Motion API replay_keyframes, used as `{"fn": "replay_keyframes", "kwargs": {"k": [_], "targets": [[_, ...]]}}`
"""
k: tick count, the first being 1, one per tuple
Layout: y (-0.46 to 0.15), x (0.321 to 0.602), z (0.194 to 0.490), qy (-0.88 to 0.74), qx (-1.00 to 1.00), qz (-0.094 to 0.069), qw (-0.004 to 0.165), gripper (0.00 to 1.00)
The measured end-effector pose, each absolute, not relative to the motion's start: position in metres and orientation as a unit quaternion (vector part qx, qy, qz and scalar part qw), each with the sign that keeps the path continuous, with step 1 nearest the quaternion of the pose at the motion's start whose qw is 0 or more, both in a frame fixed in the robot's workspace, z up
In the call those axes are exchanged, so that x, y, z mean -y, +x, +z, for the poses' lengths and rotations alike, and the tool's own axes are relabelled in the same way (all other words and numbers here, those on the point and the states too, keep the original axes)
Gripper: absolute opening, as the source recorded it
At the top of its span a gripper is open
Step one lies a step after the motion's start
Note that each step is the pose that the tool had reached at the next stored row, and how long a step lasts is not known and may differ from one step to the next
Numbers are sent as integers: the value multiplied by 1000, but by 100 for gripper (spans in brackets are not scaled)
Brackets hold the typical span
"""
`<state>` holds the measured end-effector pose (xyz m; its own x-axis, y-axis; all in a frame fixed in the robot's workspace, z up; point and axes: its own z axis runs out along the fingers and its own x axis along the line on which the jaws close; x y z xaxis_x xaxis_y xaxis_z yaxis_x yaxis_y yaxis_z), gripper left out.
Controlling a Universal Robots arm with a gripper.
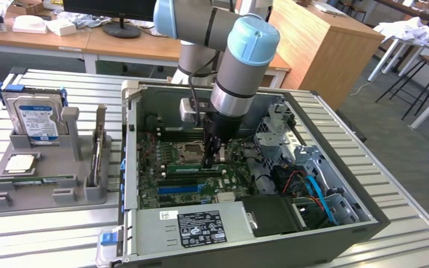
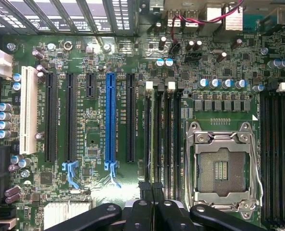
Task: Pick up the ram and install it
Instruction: 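Insert the ram into the slot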
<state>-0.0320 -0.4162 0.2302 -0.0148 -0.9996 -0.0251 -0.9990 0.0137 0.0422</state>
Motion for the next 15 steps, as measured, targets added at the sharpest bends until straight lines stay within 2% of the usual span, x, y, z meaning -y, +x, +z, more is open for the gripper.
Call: {"fn": "replay_keyframes", "kwargs": {"k": [15], "targets": [[-32, 416, 230, 704, 710, -24, 6, 11]]}}
